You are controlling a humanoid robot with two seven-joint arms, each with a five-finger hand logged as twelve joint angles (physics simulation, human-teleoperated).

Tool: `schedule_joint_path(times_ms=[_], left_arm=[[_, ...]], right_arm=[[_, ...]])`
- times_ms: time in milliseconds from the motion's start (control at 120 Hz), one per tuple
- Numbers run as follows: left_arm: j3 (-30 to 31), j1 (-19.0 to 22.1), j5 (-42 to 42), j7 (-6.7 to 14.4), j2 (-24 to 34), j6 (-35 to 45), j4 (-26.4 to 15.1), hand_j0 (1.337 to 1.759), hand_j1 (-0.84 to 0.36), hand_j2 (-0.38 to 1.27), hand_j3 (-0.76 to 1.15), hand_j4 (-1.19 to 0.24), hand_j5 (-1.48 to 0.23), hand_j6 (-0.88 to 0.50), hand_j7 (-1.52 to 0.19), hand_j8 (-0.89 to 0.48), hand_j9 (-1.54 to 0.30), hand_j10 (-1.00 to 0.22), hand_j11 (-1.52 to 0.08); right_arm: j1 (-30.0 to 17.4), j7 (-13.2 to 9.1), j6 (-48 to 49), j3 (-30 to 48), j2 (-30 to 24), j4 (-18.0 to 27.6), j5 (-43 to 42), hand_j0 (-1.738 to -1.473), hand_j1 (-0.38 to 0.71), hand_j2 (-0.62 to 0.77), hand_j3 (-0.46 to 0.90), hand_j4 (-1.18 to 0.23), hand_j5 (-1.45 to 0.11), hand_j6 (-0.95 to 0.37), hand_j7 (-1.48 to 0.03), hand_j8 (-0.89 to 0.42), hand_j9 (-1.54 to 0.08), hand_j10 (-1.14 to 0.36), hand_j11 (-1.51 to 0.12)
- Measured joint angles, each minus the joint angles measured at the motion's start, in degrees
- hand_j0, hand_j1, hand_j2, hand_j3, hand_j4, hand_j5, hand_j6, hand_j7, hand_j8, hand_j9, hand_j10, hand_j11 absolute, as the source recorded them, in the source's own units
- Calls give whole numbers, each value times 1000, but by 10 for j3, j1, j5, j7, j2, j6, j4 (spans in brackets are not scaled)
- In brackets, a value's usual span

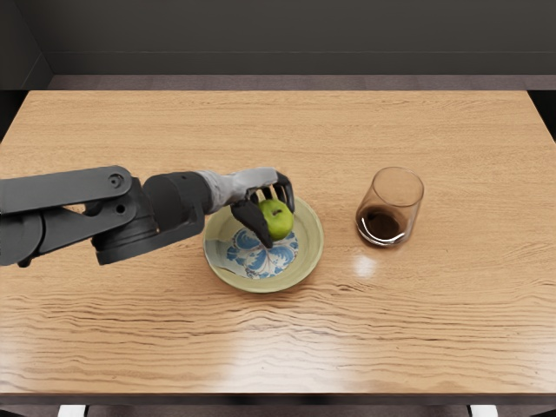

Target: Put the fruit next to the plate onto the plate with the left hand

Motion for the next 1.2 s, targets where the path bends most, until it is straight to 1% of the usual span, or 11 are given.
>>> schedule_joint_path(times_ms=[75, 133, 308, 492, 550, 583, 658, 792, 867, 950, 1200], left_arm=[[0, 1, -1, 0, 1, 2, -1, 1645, -365, 423, 0, -393, -1220, -142, -1186, -163, -1189, -456, -1141], [-3, 3, -7, 0, 3, 7, -1, 1648, -326, 361, 0, -430, -1087, -210, -1062, -231, -1067, -476, -1032], [-7, 3, -15, 0, 0, 47, -1, 1654, 3, 164, 0, -234, -527, -140, -517, -149, -519, -253, -504], [-44, 30, -81, 0, 41, 51, -9, 1656, 194, 70, 0, -108, -230, -71, -226, -74, -227, -116, -221], [-71, 31, -134, 0, 84, 39, -20, 1657, 228, 54, 0, -86, -179, -58, -175, -60, -176, -92, -171], [-94, 54, -176, 0, 119, 13, -25, 1657, 243, 46, 0, -75, -155, -51, -152, -53, -153, -80, -149], [-180, 153, -306, 0, 223, -109, -29, 1657, 269, 33, 0, -56, -114, -40, -112, -41, -113, -60, -110], [-259, 203, -546, 0, 375, -311, -11, 1658, 297, 19, 0, -38, -71, -29, -70, -30, -70, -40, -69], [-273, 228, -660, 0, 392, -359, 12, 1658, 306, 14, 0, -31, -56, -25, -56, -26, -56, -33, -55], [-280, 241, -724, 0, 409, -383, 43, 1658, 314, 10, 0, -25, -45, -21, -44, -22, -44, -27, -44], [-280, 249, -753, 0, 442, -402, 69, 1658, 324, 4, 0, -15, -27, -13, -27, -14, -27, -17, -27]], right_arm=[[0, 0, 0, 0, 0, 0, 0, -1658, -349, 0, 0, 0, 0, -1, 0, 0, 0, 0, 0], [0, 0, 0, 0, 0, 0, 0, -1658, -349, 0, 0, 0, 0, -1, 0, 0, 0, 0, 0], [0, 0, -1, 0, 0, 0, 0, -1658, -349, 0, 0, 0, 0, -1, 0, 0, 0, 0, 0], [0, 0, 0, 0, 0, 0, 0, -1658, -349, 0, 0, 0, 0, -1, 0, 0, 0, 0, 0], [0, 0, 0, 1, 0, 0, 0, -1658, -349, 0, 0, 0, 0, -1, 0, 0, 0, 0, 0], [0, 0, 0, 1, 0, 0, 0, -1658, -349, 0, 0, 0, 0, -1, 0, -1, 0, 0, 0], [0, 0, 0, 2, 0, 0, 1, -1658, -349, 0, 0, 0, 0, -1, 0, 0, 0, 0, 0], [0, 0, 1, 5, 0, 1, 1, -1658, -349, 0, 0, 0, 0, -1, 0, 0, 0, 0, 0], [-1, 0, 3, 6, 0, 1, 1, -1658, -349, 0, 0, 0, 0, 0, 0, 0, 0, 0, 0], [-2, 0, 4, 6, 0, 2, 2, -1658, -349, 0, 0, 0, 0, -1, 0, 0, 0, 0, 0], [-3, 0, 5, 5, 0, 2, 2, -1658, -349, 0, 0, 0, 0, -1, 0, 0, 0, 0, 0]])
